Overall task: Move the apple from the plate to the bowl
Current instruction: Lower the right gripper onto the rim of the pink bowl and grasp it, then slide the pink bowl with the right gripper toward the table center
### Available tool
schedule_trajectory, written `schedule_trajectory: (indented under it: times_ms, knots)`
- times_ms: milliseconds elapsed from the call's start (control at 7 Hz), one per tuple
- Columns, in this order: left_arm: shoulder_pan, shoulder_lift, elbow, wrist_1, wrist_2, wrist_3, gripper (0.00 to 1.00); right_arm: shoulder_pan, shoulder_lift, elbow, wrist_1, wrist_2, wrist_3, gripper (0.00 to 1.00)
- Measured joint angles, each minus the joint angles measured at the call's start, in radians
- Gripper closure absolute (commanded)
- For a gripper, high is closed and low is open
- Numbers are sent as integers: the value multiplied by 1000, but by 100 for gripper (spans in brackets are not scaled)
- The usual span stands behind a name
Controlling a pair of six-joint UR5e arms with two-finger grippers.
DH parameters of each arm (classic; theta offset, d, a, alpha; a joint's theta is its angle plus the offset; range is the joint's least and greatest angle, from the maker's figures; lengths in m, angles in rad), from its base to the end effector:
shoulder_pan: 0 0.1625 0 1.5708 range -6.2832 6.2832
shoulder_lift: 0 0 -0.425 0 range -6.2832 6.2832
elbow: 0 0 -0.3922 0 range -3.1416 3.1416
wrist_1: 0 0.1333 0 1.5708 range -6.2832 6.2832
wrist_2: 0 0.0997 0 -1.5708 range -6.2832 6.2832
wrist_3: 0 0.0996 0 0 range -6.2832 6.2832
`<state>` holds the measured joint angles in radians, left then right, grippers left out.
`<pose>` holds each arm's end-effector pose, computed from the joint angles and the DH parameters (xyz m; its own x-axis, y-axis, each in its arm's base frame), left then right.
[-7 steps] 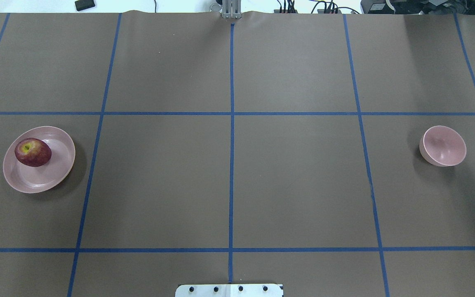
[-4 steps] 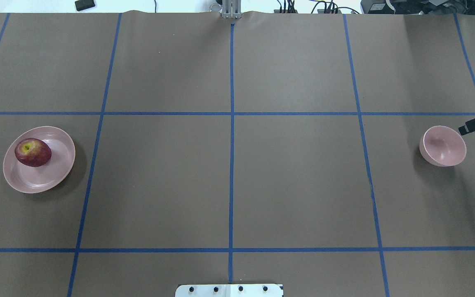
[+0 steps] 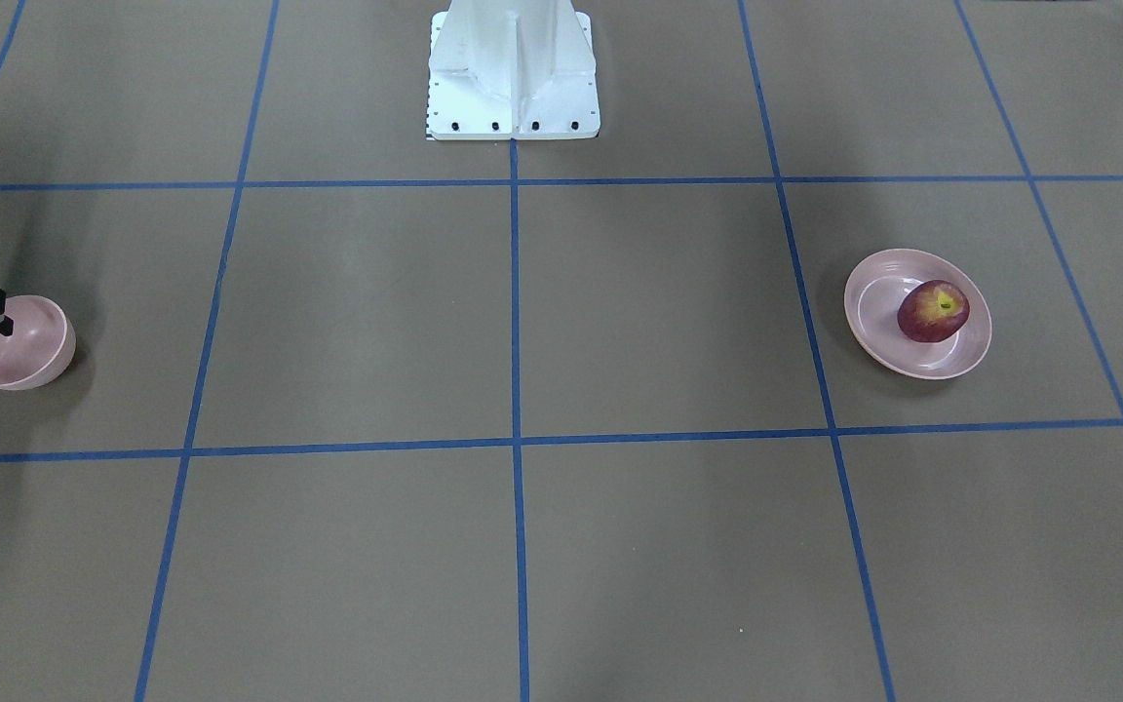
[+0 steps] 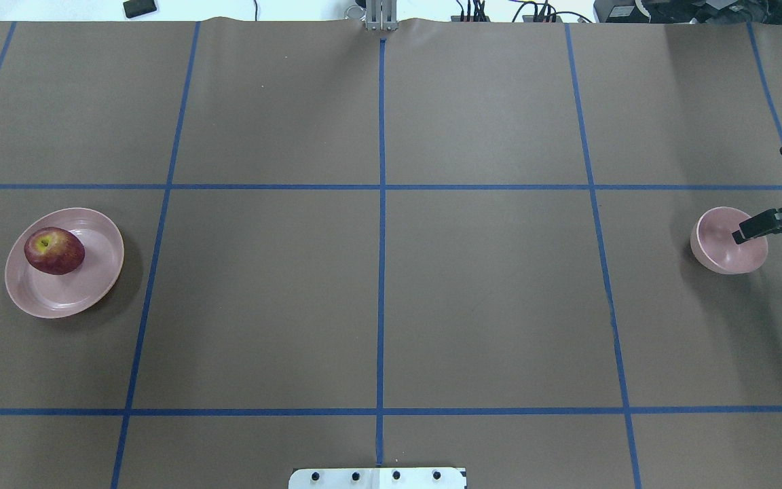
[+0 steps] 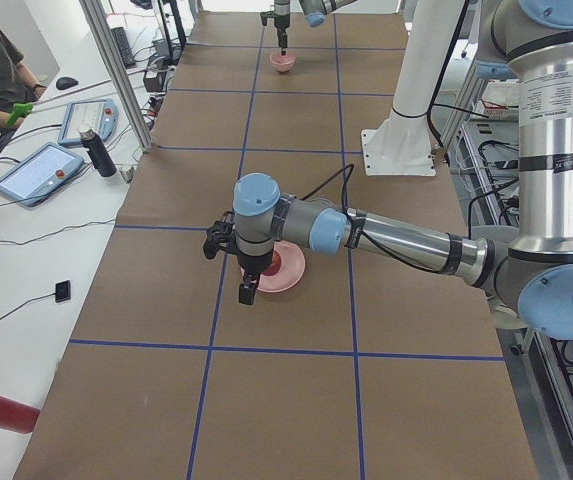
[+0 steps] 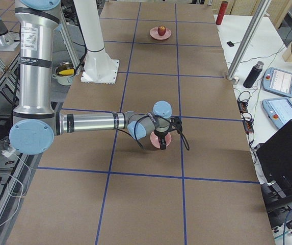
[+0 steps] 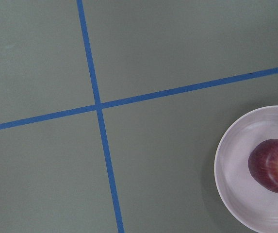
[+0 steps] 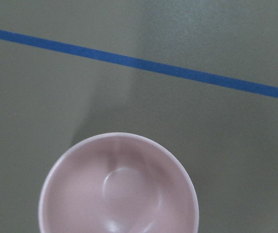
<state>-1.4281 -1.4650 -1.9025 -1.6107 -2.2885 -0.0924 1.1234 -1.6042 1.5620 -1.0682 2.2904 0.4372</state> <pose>-0.0026 -0.4583 0.5435 0.7307 0.1888 -0.6561 -0.0701 0.9767 0.2030 -0.1554 -0.4803 0.6266 0.6636 -0.1920 0.7230 0.1177 0.9813 0.1525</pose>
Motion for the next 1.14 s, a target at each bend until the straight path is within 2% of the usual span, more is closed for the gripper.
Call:
schedule_trajectory:
  times_ms: [143, 571, 857, 1143]
  knots:
    - [0, 0, 0, 0, 0, 0, 2, -1, 23, -37, 3, 4, 2, 100]
    - [0, 0, -3, 0, 0, -1, 2, -1, 28, -59, 7, 23, -4, 100]
    - [0, 0, -2, 0, 0, -1, 2, 2, 20, -49, 13, 19, -10, 100]
    - [0, 0, -3, -1, 0, -1, 2, 5, 24, 11, 7, 26, 21, 100]
